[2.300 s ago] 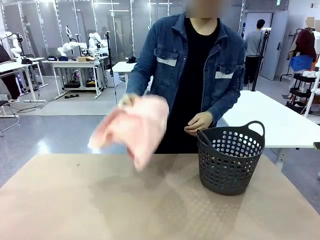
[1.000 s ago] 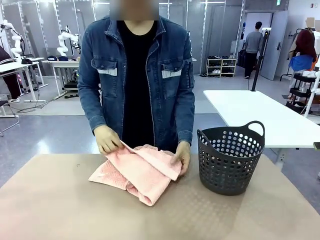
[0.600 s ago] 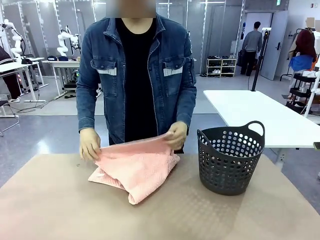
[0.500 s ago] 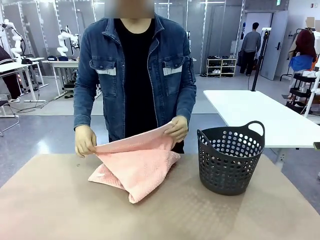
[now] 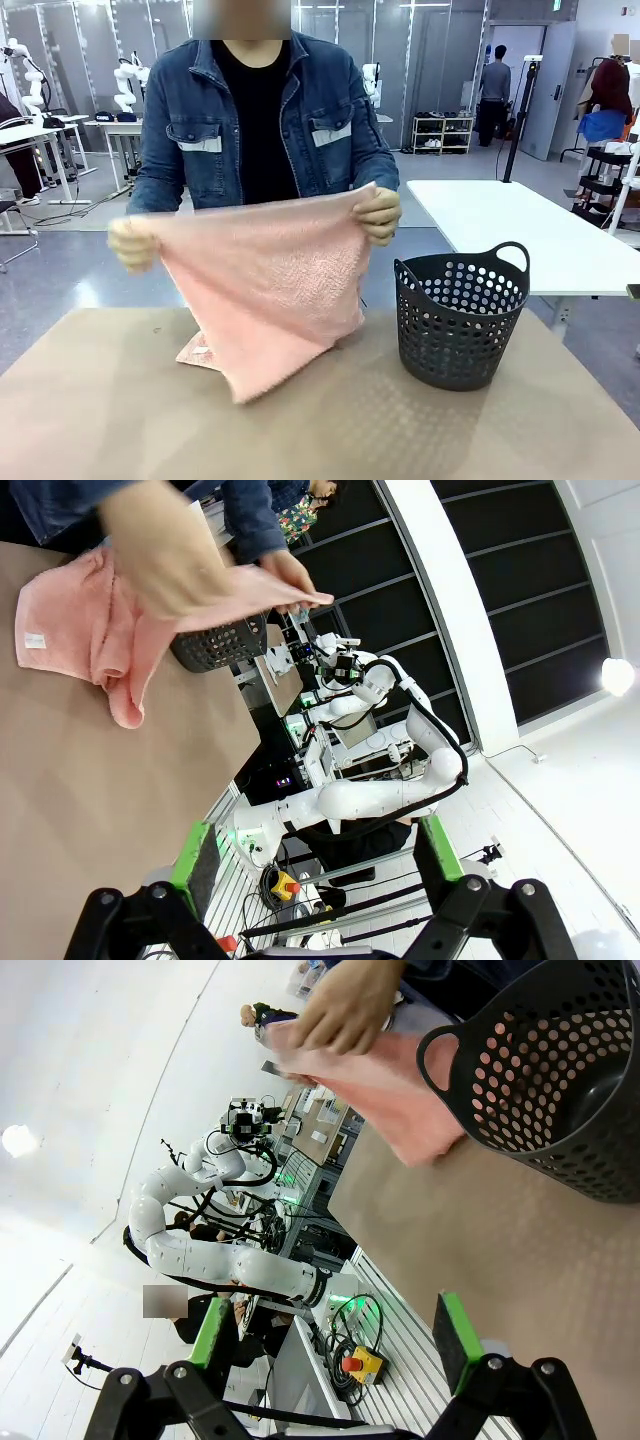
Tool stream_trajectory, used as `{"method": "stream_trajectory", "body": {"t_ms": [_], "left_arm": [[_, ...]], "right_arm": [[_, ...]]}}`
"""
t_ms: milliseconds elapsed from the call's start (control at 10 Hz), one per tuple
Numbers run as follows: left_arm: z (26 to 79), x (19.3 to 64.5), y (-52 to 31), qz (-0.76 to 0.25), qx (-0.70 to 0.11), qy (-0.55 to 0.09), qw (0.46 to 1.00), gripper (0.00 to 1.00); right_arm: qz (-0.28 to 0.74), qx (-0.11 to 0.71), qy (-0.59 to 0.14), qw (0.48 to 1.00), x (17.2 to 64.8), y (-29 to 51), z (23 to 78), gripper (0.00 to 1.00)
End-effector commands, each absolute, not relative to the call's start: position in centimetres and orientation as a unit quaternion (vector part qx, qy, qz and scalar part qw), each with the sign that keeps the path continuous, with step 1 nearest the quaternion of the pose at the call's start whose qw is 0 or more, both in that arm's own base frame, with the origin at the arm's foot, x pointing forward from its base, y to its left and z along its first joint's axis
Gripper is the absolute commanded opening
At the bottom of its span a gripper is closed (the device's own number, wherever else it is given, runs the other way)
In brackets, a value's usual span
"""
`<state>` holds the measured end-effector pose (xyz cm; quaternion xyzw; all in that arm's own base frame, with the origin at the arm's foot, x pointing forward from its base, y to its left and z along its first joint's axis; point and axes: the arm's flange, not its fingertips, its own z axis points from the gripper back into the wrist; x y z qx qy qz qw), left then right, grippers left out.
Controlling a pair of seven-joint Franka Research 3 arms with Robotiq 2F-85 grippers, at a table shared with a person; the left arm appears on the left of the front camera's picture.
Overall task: Fold the towel.
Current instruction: Grab the top end of the 100 cm Hotel Towel extended by the human.
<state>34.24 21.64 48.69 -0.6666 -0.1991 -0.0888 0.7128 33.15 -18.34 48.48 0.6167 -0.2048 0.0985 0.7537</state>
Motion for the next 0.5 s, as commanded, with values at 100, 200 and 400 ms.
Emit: {"method": "stream_trajectory", "body": {"t_ms": [100,200,400], "left_arm": [[48.87,34.2,21.61,-0.097,-0.674,-0.208,0.702,1.0],[48.87,34.2,21.61,-0.097,-0.674,-0.208,0.702,1.0],[48.87,34.2,21.61,-0.097,-0.674,-0.208,0.702,1.0]], "right_arm": [[0.104,0.62,-0.21,0.749,33.26,-18.4,48.79,1.0],[0.104,0.62,-0.21,0.749,33.26,-18.4,48.79,1.0],[0.104,0.62,-0.21,0.749,33.26,-18.4,48.79,1.0]]}}
